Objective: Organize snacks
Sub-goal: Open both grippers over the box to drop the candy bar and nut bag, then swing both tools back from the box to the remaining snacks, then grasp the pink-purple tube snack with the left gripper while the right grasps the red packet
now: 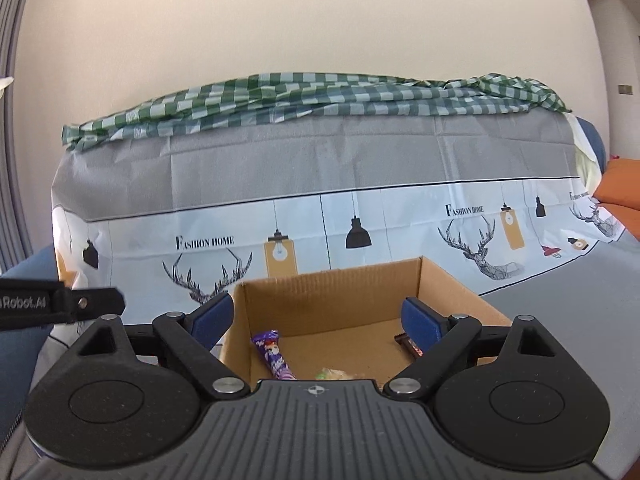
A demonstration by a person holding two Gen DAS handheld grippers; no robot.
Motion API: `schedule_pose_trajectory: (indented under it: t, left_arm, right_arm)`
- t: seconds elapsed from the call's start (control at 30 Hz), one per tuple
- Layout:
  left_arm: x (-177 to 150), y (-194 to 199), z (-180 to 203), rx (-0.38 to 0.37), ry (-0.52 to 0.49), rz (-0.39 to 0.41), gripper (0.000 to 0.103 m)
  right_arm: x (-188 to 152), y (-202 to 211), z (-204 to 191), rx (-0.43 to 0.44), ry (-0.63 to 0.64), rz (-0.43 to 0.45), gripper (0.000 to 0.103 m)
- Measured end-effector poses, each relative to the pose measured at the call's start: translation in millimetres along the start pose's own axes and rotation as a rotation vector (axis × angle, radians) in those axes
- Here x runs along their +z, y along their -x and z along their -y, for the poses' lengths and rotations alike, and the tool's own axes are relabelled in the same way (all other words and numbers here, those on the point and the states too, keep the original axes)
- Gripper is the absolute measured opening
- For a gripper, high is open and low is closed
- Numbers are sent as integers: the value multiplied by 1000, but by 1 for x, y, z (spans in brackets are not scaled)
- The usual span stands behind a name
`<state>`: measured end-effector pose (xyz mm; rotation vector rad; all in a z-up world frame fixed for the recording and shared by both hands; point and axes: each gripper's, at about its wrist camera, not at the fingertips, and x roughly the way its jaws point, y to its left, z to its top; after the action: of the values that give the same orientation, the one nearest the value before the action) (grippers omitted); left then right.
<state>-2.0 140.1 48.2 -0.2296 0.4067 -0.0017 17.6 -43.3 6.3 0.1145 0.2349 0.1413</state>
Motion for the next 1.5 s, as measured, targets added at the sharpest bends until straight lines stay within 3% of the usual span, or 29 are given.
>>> schedule_pose_trajectory:
  t: [0.03,0.13,0.3,0.4,0.53,0.73,1.03,1.17,1.33,1.5]
  left_arm:
    - [-1,1,-7,14,3,-3,12]
    - [-9,-3,-31,96,15,-37,12]
    - [-20,-23,-87,277,125,-186,7]
    - [-26,-29,-122,351,224,-260,7]
    - [-29,-33,-148,395,294,-296,7]
    - [-25,-43,-159,418,282,-290,7]
    - [-26,-70,-180,413,333,-273,7]
    - [-26,-83,-188,397,352,-254,7]
    - [-25,-99,-194,385,337,-241,8]
    - [-24,-120,-201,376,338,-241,12]
  right_arm:
    - [-1,0,-3,-3,-9,6,90]
    - [-4,0,-14,2,-27,15,82]
    - [-13,-1,-40,85,-2,2,55]
    - [-17,-2,-59,151,32,-15,52]
    - [-22,-7,-80,213,70,-39,52]
    - [-38,-31,-119,256,94,-93,53]
    - [-69,-95,-162,241,80,-192,53]
    - [-87,-131,-172,243,44,-308,56]
    - [-106,-167,-181,230,9,-374,69]
    - [-115,-192,-185,194,-11,-370,71]
